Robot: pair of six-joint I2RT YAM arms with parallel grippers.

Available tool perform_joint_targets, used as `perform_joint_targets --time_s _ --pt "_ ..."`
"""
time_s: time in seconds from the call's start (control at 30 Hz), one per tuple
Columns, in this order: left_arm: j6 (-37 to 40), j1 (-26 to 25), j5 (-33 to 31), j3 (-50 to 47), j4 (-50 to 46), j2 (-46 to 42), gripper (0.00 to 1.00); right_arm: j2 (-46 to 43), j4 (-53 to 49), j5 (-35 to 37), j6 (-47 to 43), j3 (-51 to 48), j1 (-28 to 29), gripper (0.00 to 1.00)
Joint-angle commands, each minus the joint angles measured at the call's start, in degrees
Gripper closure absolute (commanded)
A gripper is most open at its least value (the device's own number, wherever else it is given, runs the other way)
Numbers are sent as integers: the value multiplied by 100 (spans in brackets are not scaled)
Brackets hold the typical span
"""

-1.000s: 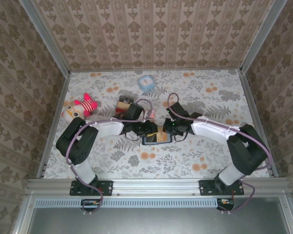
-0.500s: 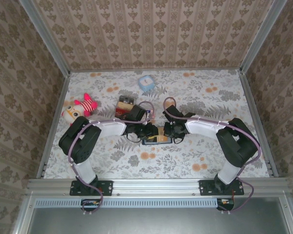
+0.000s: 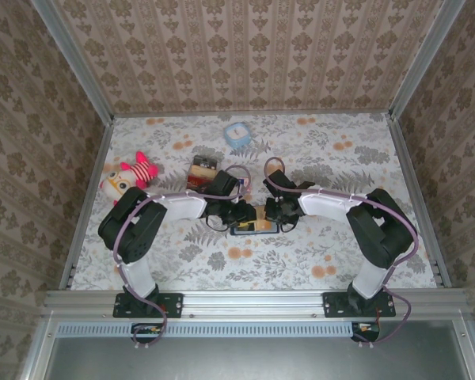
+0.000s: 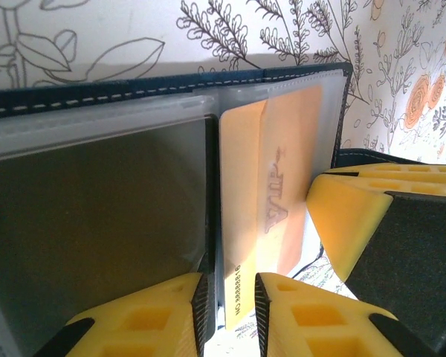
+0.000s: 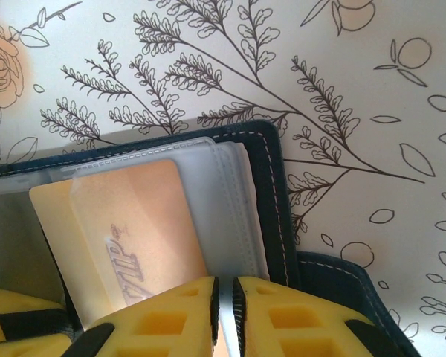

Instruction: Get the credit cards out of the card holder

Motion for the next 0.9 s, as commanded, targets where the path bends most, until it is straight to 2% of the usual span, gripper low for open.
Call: perform_joint_targets --time_s 0.0,0.47,0.67,0.87 --pt "-33 10 -75 77 -178 195 72 341 -156 -28 74 -53 -25 83" --pt "-231 73 272 16 273 292 72 435 -92 -284 48 -81 -20 83" --pt "-213 130 279 -56 367 229 77 454 -140 -243 46 -68 -20 83" --pt "-160 176 266 -119 376 129 86 452 -230 -131 67 -76 -29 83"
